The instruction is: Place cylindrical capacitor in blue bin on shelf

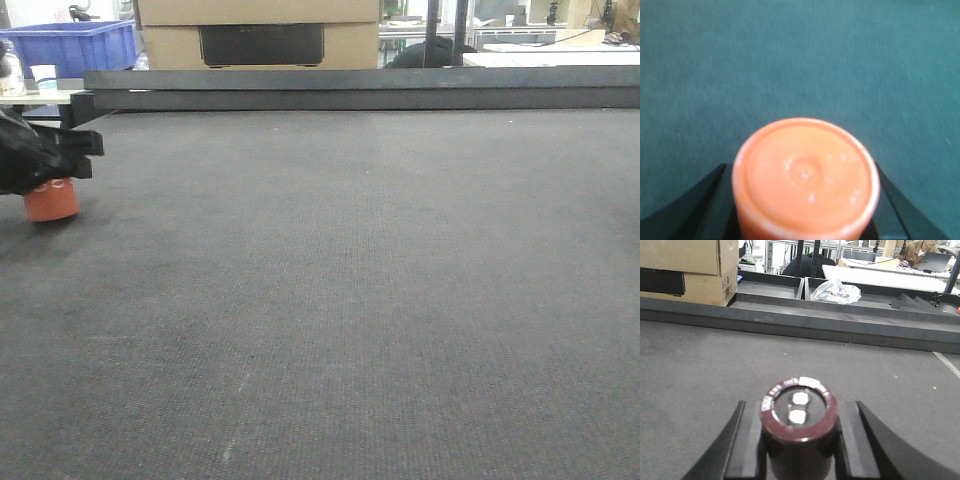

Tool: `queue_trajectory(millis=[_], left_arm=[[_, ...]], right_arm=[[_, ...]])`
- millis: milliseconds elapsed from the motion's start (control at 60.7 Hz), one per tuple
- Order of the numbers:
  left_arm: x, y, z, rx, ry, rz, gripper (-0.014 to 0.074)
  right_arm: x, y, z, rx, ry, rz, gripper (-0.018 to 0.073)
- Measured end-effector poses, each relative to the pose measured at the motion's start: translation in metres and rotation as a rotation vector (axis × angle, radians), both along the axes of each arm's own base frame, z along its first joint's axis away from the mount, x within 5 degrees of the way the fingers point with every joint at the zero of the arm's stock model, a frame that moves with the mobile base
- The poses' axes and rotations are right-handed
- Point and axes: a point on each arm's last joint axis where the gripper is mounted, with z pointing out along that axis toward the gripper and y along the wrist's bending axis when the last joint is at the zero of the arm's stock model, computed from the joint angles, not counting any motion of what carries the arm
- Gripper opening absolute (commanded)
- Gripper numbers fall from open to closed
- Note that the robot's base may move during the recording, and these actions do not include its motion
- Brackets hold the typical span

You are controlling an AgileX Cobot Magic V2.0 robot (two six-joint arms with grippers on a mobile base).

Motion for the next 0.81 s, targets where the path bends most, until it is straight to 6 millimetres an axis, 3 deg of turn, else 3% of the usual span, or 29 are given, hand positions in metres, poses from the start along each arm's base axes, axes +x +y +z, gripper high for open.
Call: queue_trajectory(millis=[99,214,428,560,807], left_arm=[[-0.014,0.001,0.033,0.017,0.039,-0.027,-0.0111],[-0.033,0.004,0.087,0.061,0.015,-0.066,-0.0111],[-0.086,0.017,0.177,0.163,-0.047,-0.084,-0.0111],[-0.124,0.027,0.208,0.19,-0.076,-0.068,-0.0111],[-0.183,0.044,0.235,0.233,-0.067,-0.033,-0.0111]], right_arm=[[0.0,0.0,-0.001,0.0,0.007,0.001,-0.0158],[-0.001,0.005,-0.006,0.003,0.061,0.025,-0.0158],[-0.003,0.021,-0.007,0.004,0.192,0.112,-0.0158],[-0.004,0.028,0.006,0.046,0.225,0.144,-0.0158],[-0.017,0.032,0.026,0.133,0.219,0.171,-0.0158]])
